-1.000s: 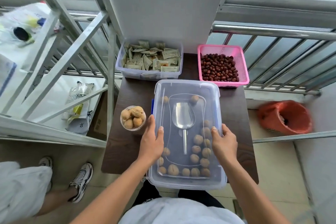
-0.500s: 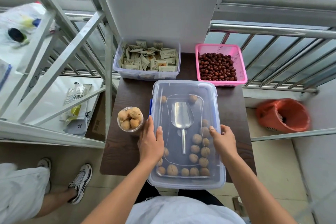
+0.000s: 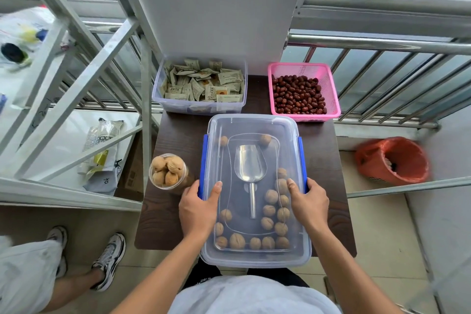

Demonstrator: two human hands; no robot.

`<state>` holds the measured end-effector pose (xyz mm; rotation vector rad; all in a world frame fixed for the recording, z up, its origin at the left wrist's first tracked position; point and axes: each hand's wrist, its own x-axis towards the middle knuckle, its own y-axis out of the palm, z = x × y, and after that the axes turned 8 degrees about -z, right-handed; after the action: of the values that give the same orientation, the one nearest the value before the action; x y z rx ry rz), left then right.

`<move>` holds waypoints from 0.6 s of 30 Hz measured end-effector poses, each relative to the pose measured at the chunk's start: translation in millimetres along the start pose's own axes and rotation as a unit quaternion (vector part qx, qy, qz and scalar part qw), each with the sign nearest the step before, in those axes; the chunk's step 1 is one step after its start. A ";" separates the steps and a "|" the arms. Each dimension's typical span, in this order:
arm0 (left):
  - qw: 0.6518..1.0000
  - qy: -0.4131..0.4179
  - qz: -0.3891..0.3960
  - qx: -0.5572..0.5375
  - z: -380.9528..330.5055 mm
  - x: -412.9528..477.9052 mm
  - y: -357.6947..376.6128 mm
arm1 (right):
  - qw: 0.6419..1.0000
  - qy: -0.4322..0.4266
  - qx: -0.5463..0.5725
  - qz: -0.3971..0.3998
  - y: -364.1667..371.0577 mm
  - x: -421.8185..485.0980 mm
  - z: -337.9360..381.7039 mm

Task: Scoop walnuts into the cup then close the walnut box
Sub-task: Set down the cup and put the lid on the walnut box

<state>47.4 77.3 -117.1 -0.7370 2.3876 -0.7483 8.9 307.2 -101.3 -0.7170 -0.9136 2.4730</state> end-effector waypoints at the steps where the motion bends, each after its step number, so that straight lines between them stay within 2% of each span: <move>1: 1.000 0.002 -0.004 -0.006 -0.6 -2.1 1.5 | 1.000 -0.003 0.002 -0.004 0.6 -0.5 -0.8; 7: 1.000 0.006 -0.009 -0.002 -2.1 -10.5 9.7 | 0.999 -0.023 -0.006 -0.036 6.3 -6.3 -1.0; 18: 0.999 0.028 0.002 0.033 -5.5 -13.9 11.2 | 0.999 -0.038 -0.004 -0.036 6.9 -9.4 0.3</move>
<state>50.2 95.8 -116.0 -0.6934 2.4008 -0.8527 14.8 297.2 -102.7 -0.5852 -0.9614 2.4480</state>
